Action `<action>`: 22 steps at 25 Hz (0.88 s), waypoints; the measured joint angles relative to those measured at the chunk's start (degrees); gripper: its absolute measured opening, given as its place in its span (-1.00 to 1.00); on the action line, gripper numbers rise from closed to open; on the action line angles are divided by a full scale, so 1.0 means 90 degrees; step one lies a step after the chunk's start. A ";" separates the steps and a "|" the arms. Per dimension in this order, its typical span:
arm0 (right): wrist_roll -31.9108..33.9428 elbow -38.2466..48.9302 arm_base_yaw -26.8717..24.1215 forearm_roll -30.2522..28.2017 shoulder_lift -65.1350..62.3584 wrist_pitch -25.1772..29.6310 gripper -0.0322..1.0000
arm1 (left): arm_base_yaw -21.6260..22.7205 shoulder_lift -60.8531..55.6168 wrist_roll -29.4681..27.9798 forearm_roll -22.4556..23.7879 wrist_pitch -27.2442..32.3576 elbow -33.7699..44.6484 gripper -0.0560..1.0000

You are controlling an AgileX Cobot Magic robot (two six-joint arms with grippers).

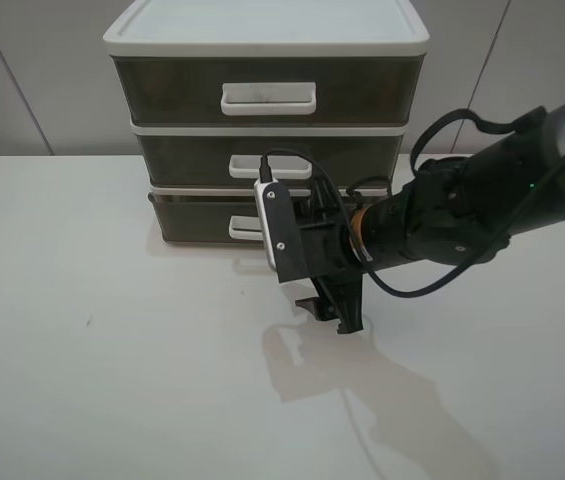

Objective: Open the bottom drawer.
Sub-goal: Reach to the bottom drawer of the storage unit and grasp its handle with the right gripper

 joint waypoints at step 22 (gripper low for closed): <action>0.1780 -0.0811 0.0000 -0.1751 0.0651 0.0546 0.61 | 0.0000 0.0000 0.0000 0.0000 0.0000 0.0000 0.52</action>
